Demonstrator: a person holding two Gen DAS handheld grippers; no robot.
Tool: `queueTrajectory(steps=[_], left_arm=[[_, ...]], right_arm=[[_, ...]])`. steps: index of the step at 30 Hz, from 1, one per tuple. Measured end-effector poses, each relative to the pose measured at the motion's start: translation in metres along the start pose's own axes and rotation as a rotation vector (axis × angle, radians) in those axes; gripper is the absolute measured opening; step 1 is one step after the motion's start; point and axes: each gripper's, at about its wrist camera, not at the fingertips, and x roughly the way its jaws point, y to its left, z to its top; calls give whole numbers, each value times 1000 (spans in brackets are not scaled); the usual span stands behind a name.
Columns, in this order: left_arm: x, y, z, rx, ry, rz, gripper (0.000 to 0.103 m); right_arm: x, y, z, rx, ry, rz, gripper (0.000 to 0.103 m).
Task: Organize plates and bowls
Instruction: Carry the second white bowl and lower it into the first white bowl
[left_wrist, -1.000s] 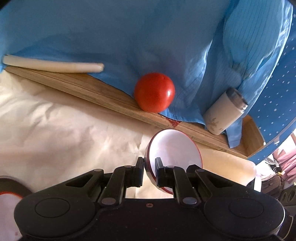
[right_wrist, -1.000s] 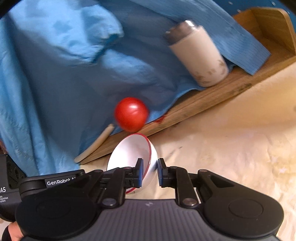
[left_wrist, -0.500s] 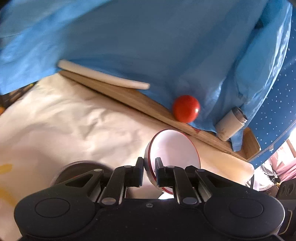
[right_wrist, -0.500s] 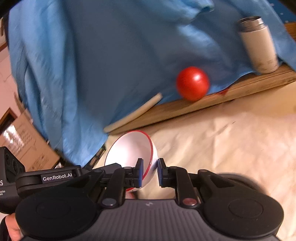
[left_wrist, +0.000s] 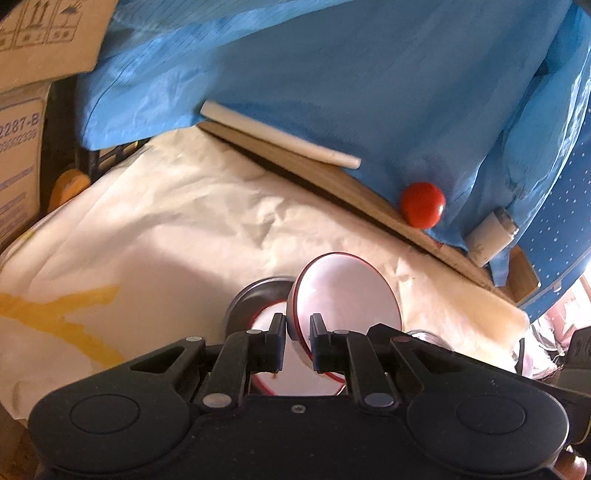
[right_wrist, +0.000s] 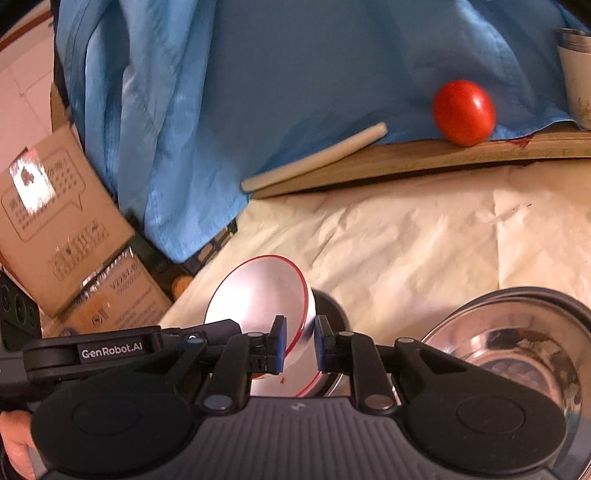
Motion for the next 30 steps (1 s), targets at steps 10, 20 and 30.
queueTrajectory(steps=[10,20,30], left_arm=[[6,2,-10,55,24,31,14],[7,2,-12,71,36,45,14],[7,2,-12,77,37,57,14]], right_arm=[[12,13,-10,-69,51,-64,18],[13,17,-14,-82,57,-72,18],[15,19,-17,-81,60,-66,18]])
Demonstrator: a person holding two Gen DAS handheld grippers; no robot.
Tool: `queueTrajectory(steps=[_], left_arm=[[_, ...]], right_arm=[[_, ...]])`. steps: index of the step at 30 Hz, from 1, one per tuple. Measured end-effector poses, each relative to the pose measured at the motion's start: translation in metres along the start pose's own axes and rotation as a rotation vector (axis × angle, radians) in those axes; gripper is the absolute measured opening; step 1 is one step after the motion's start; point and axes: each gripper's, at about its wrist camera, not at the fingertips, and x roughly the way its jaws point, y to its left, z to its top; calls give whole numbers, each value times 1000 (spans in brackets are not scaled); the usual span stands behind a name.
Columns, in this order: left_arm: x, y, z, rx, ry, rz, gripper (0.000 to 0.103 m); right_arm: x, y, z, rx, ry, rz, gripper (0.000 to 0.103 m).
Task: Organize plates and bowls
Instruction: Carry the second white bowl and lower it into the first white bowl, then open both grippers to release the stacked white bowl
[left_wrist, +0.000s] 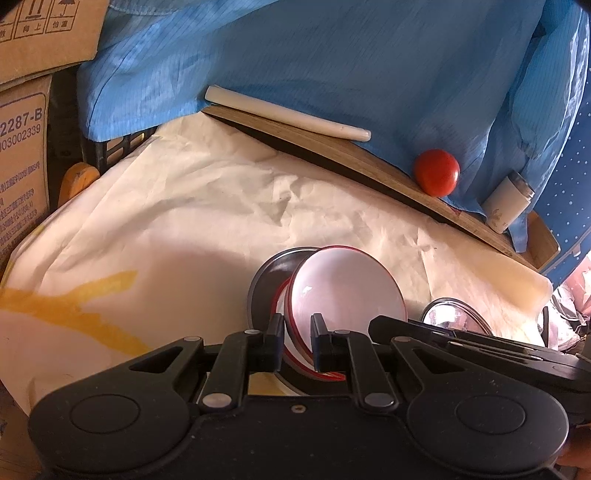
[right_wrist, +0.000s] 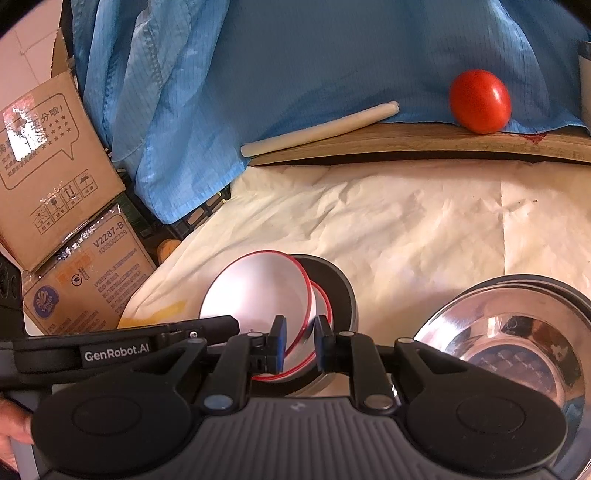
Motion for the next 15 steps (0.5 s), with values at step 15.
queueTrajectory(steps=[15], left_arm=[[9,-7,3,4,6,22,17]], right_arm=[[0,-5,-1,33,-4,11,20]])
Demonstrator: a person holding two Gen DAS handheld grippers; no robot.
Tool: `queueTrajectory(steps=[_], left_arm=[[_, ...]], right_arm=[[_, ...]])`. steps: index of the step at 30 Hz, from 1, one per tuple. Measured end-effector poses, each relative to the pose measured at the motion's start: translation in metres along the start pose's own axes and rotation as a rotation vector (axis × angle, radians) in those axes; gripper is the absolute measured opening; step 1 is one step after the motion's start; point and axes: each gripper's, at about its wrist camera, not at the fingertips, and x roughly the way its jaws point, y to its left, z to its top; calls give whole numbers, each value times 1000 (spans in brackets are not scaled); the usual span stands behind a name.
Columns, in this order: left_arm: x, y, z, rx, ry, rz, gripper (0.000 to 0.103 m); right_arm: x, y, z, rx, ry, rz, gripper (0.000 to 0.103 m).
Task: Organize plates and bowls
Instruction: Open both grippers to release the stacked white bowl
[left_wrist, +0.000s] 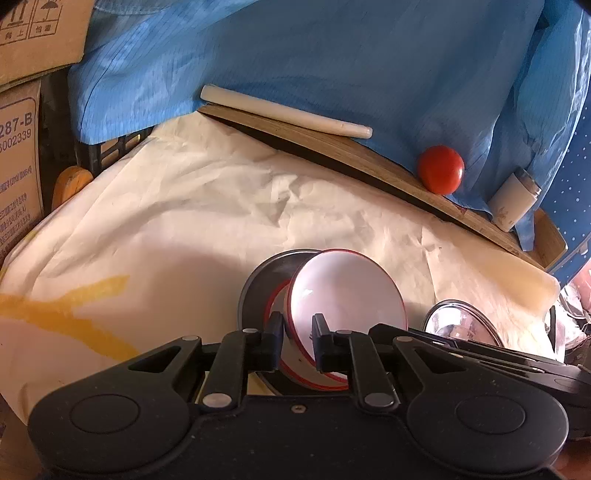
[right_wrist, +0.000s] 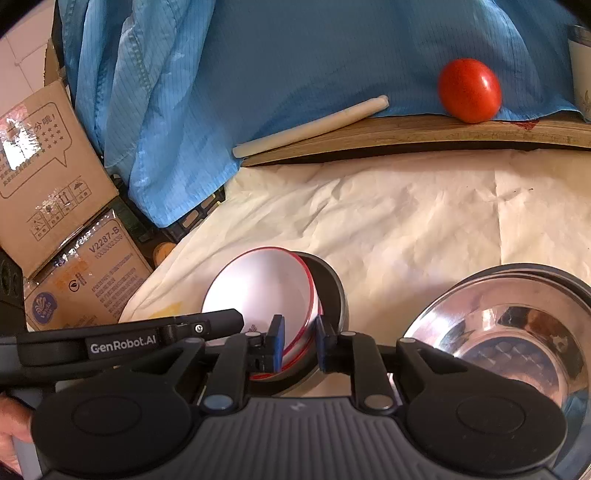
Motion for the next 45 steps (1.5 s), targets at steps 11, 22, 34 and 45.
queueTrajectory(steps=[11,22,34,45], left_arm=[[-1,7,3,-47,23,-29,19],[-2,0,2,-17,23,-25,31],[-11,3,1,-12,-5,-17,46],[-37,14,-1,2,-98,-19,67]], right_arm=[[-1,-2,1,6,4,14,23],[-3,0,0,7,3,20,27],[-9,-2,1,10,-8,33,30],[-31,-7,4,9,-44,49,68]])
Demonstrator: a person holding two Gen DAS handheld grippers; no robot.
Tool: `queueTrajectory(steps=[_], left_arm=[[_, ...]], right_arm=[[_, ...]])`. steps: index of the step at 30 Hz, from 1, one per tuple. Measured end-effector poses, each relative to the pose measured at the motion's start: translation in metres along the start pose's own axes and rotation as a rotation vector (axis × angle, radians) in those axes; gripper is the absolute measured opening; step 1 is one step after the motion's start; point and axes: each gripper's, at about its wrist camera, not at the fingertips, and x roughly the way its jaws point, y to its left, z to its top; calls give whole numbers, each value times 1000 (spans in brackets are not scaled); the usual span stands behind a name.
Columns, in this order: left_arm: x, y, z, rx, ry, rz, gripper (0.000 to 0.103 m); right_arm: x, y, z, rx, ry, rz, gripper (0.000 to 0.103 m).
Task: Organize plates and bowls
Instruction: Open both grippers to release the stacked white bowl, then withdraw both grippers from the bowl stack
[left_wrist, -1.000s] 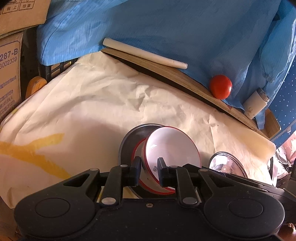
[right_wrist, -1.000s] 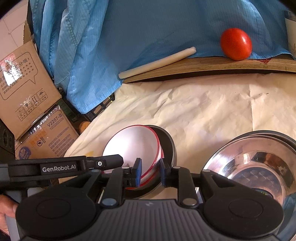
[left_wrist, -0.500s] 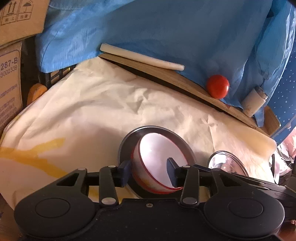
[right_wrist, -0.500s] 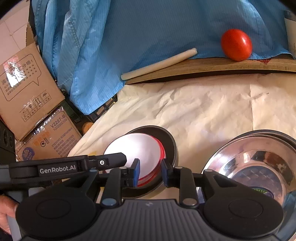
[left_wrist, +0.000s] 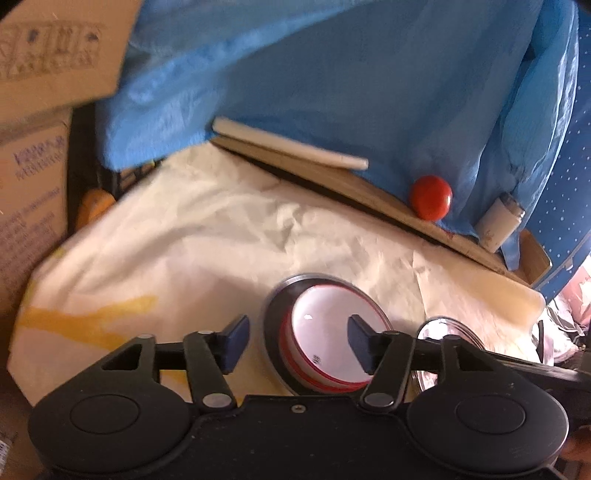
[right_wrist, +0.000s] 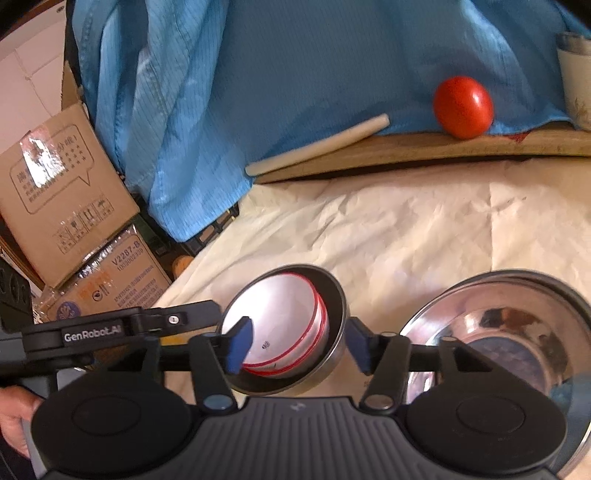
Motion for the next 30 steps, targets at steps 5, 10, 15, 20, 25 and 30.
queueTrajectory(steps=[5,10,15,20,25,30], left_arm=[[-13,1,3,71,-56,58,88],[-17,6,2,130,-51,99,102],[-12,24,-1,57,34,104,102],[-4,42,-1,-62,137,80,102],[10,47,2,-110,178,92,102],[25,49,5,-127,196,127,102]], right_arm=[[-15,3,6,-70,2,-40,93],[-22,8,8,-181,37,-115,103],[-22,8,14,-254,81,-186,103],[-14,-2,20,-299,116,-250,103],[-1,-19,30,-231,195,-227,103],[11,-33,38,-194,229,-247,103]])
